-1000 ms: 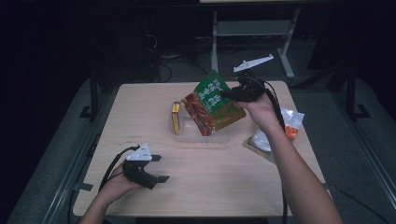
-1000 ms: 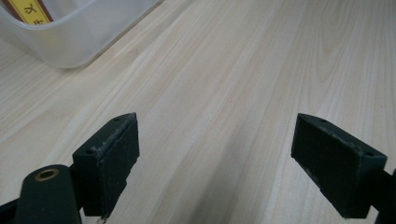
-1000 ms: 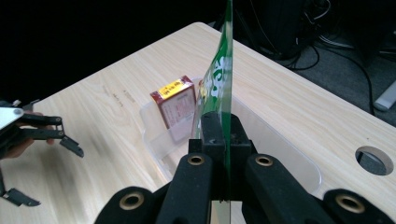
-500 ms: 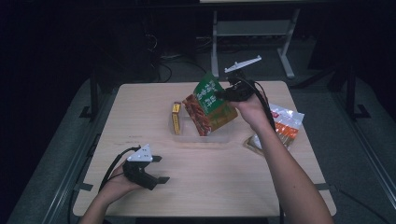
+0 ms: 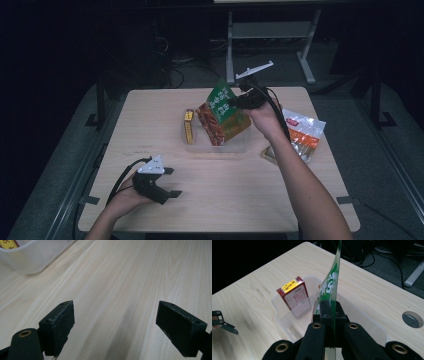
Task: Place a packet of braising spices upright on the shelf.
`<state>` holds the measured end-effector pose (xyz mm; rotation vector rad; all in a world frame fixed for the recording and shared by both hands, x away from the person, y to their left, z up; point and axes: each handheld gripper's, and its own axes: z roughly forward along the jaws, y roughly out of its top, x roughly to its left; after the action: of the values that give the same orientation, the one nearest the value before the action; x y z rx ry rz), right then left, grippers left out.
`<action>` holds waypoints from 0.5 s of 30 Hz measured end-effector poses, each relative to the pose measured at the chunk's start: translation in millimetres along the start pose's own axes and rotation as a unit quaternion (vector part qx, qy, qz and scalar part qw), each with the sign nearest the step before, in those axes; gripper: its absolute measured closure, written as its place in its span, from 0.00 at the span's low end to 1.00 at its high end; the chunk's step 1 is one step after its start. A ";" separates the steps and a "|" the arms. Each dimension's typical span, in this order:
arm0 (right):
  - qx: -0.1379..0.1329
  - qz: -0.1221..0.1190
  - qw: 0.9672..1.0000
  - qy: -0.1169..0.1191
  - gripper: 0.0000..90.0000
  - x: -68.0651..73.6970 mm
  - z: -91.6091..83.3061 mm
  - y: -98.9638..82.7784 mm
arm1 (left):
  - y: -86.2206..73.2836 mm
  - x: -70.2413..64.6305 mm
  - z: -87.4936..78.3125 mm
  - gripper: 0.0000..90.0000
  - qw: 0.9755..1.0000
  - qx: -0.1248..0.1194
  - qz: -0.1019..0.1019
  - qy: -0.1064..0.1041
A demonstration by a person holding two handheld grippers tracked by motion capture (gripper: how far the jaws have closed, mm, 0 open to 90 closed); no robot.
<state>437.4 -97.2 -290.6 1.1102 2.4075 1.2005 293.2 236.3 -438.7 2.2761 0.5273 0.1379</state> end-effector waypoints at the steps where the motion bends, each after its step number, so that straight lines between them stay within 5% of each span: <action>1: 0.000 -0.001 1.000 -0.002 1.00 0.7 0.3 0.3 | 0.0 -0.1 0.1 0.16 1.000 0.000 0.000 -0.001; 15: 0.003 0.006 1.000 -0.011 1.00 5.1 -3.5 5.4 | -0.3 -0.5 1.1 0.16 1.000 0.002 0.004 -0.002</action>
<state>435.1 -93.5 -283.6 1.1355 2.3920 1.1799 292.9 235.5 -439.7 2.2825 0.5168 0.1368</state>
